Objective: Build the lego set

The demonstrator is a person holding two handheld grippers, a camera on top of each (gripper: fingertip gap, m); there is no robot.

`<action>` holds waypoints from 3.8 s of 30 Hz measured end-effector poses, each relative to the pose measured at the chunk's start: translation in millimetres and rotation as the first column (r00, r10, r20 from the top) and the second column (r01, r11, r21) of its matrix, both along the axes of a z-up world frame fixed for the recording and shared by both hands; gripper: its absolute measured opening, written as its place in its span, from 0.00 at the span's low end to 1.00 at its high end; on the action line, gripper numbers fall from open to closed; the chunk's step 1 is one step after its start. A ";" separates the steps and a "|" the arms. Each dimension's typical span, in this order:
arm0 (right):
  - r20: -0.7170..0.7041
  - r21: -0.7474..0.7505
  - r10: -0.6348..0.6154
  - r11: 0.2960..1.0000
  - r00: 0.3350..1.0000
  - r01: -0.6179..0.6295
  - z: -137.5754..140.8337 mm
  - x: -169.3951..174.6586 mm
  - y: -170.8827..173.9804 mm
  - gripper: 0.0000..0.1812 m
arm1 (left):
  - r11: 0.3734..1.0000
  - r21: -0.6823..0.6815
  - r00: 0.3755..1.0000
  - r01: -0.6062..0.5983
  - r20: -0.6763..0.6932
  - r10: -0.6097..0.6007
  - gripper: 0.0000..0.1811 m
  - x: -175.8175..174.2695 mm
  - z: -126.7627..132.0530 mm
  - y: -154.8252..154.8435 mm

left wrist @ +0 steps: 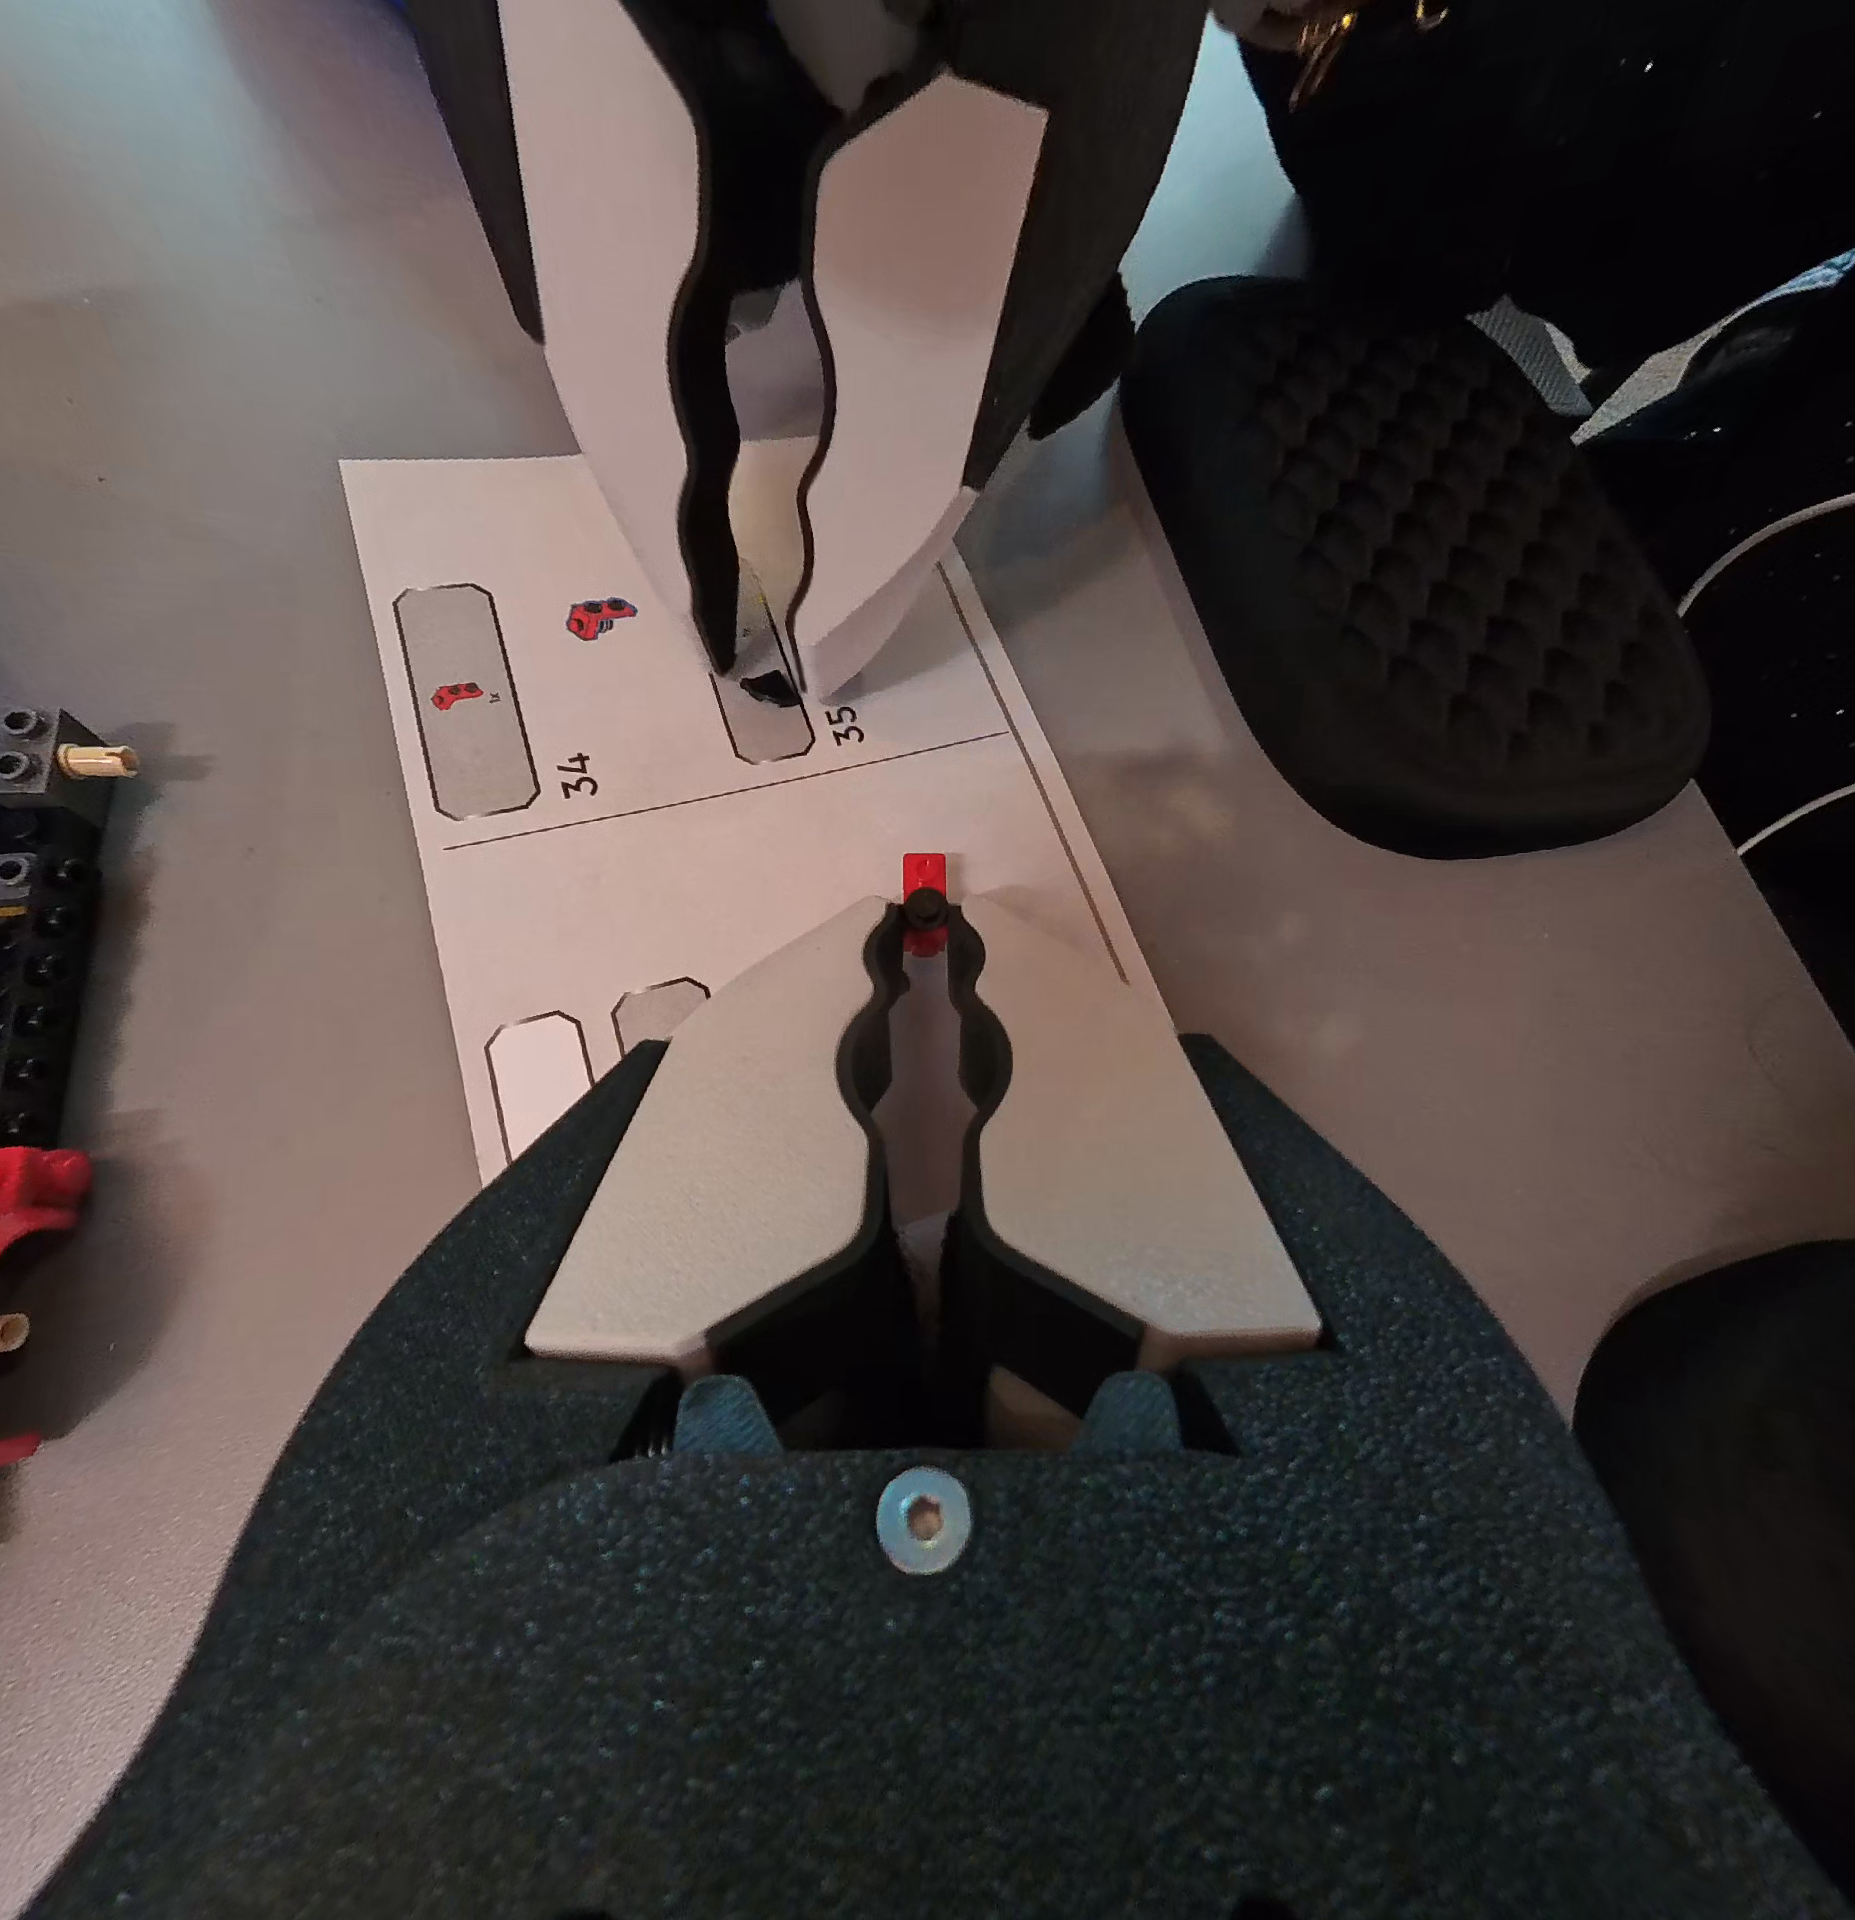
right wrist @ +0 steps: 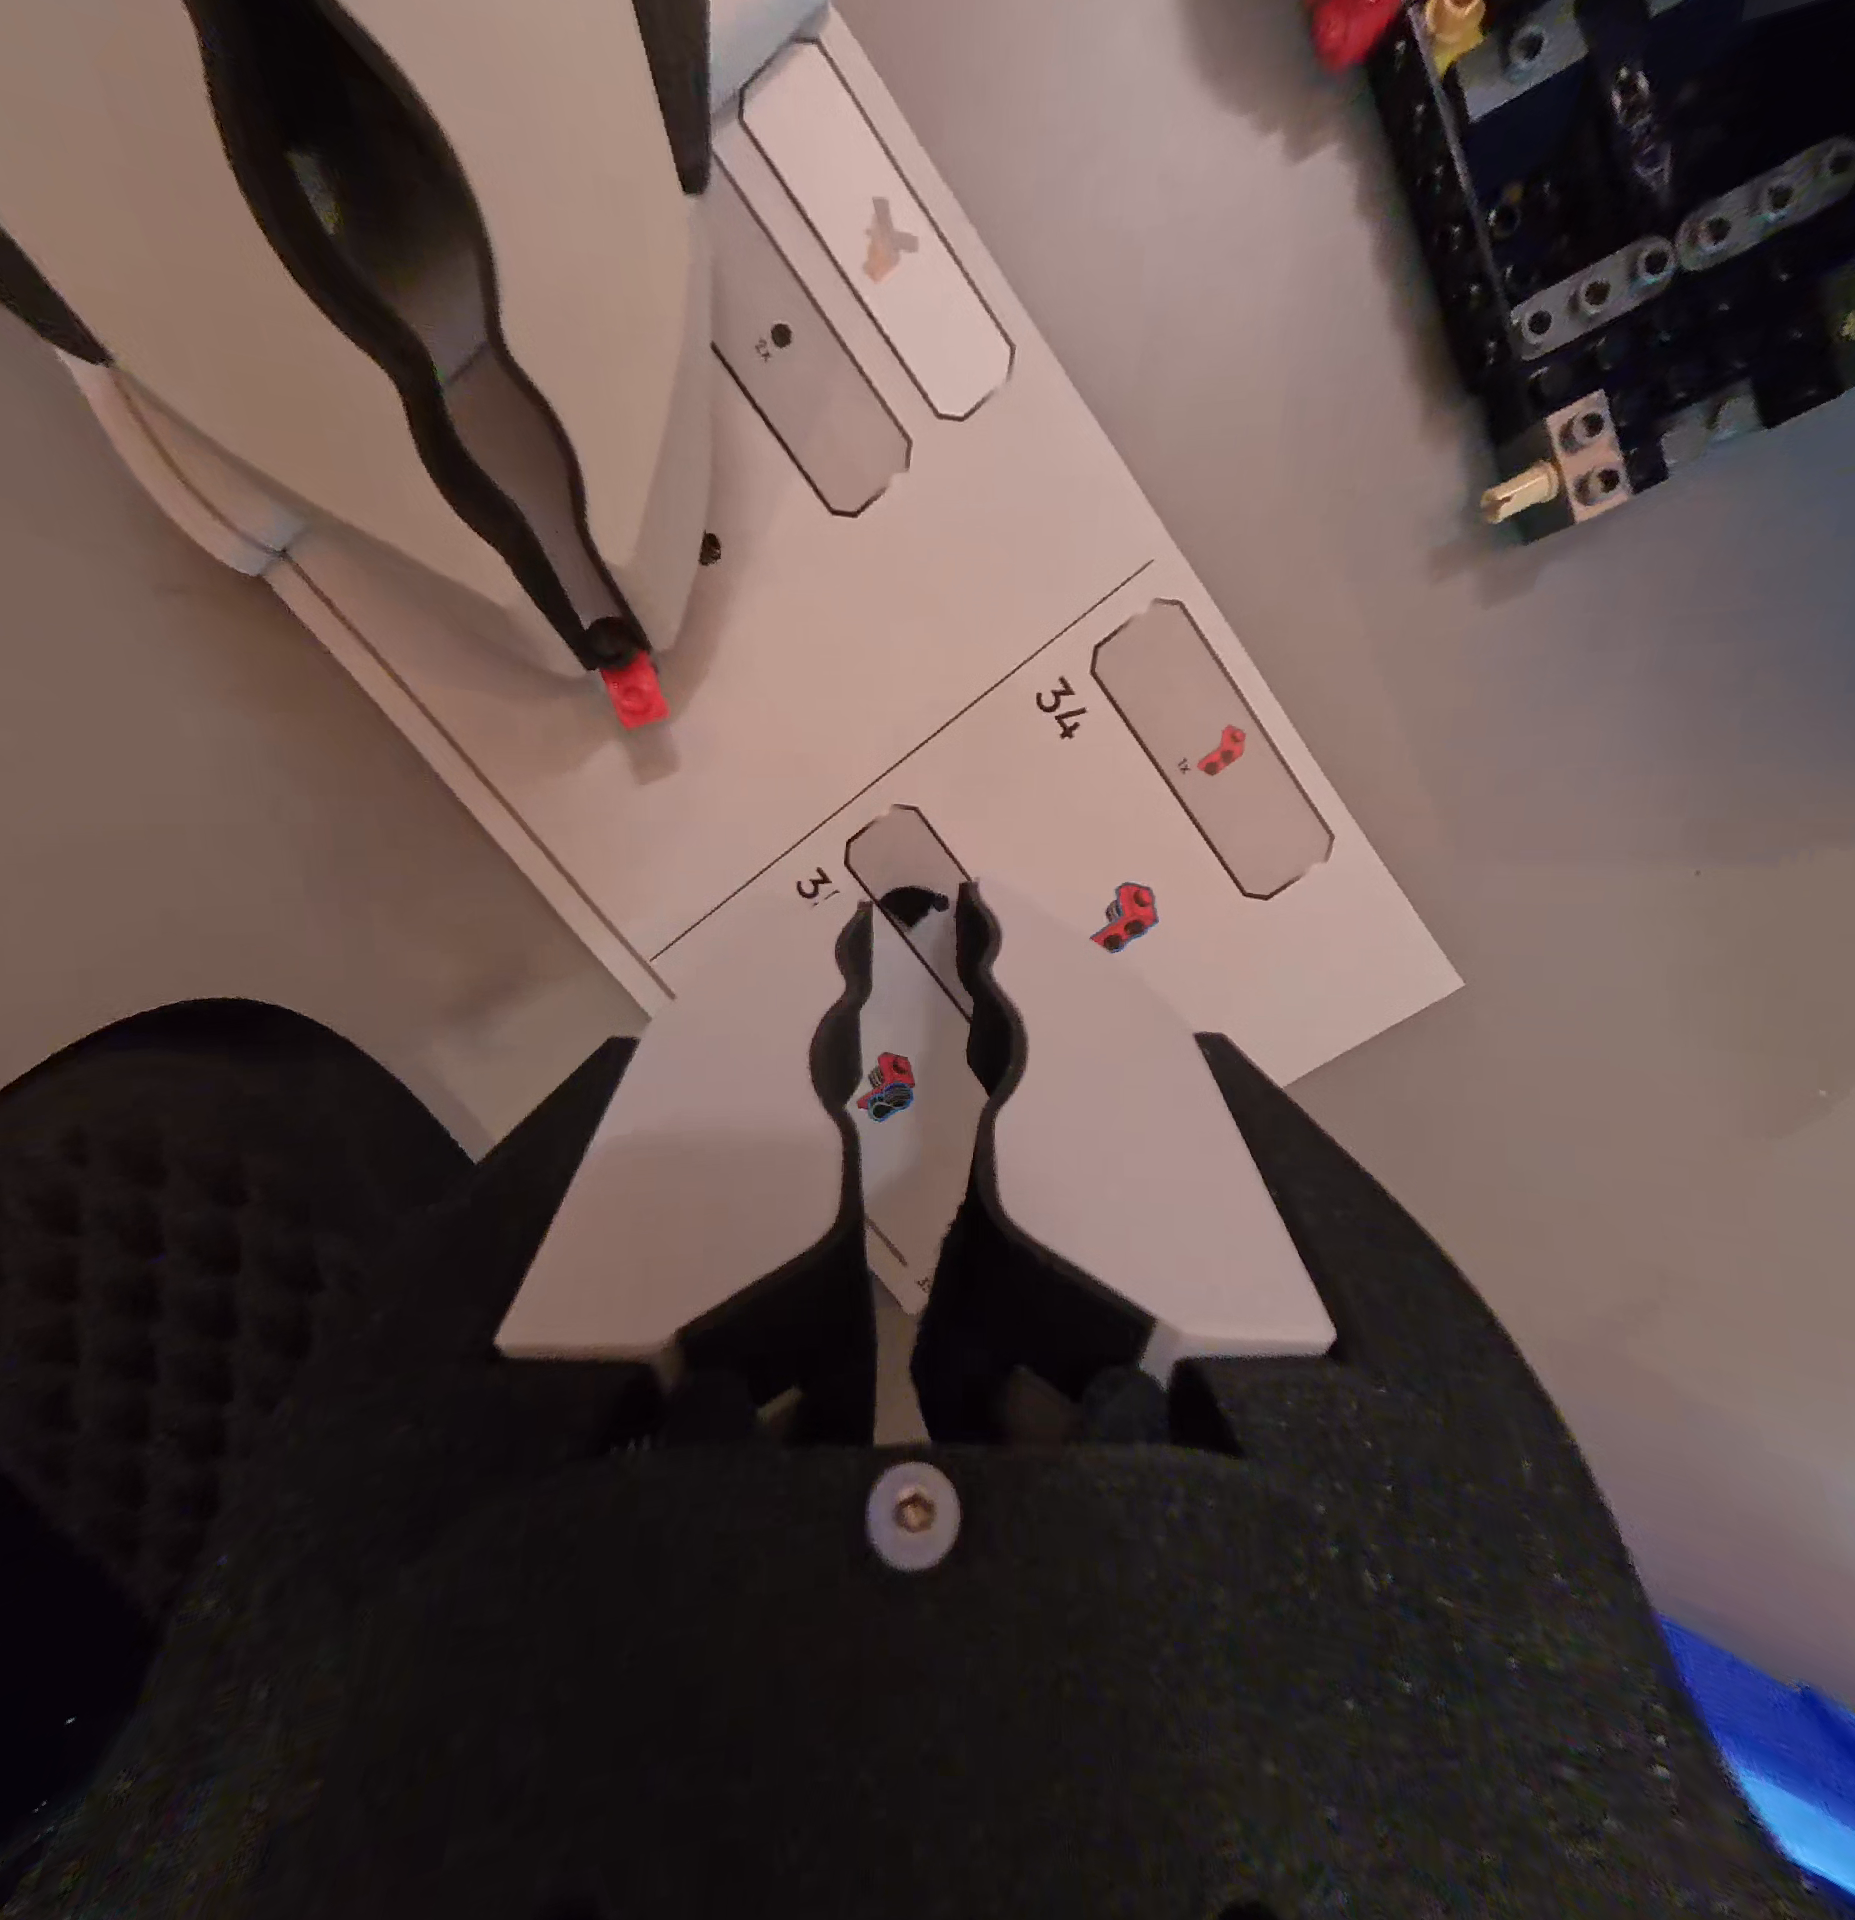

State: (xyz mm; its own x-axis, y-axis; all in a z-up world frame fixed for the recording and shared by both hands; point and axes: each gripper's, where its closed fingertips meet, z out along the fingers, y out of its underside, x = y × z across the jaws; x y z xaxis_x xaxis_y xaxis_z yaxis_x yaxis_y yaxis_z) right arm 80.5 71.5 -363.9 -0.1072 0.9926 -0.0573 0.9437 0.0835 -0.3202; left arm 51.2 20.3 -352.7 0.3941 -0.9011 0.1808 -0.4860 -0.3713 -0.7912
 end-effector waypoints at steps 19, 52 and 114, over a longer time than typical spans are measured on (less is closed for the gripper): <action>-0.179 0.152 0.696 0.718 0.696 -0.679 33.5 -10.0 -47.4 0.06 | 0.997 -0.035 0.998 0.066 -0.009 -0.066 0.04 3.2 -3.2 -8.4; -0.161 0.353 0.897 0.441 0.411 -0.825 8.7 -26.7 -60.1 0.06 | 0.996 -0.042 0.996 0.084 -0.015 -0.085 0.04 4.4 -4.6 -10.8; -0.410 0.357 0.621 0.784 0.668 -0.508 11.1 -26.4 -68.2 0.02 | 0.995 -0.049 0.996 0.085 -0.012 -0.086 0.04 4.6 -4.5 -11.0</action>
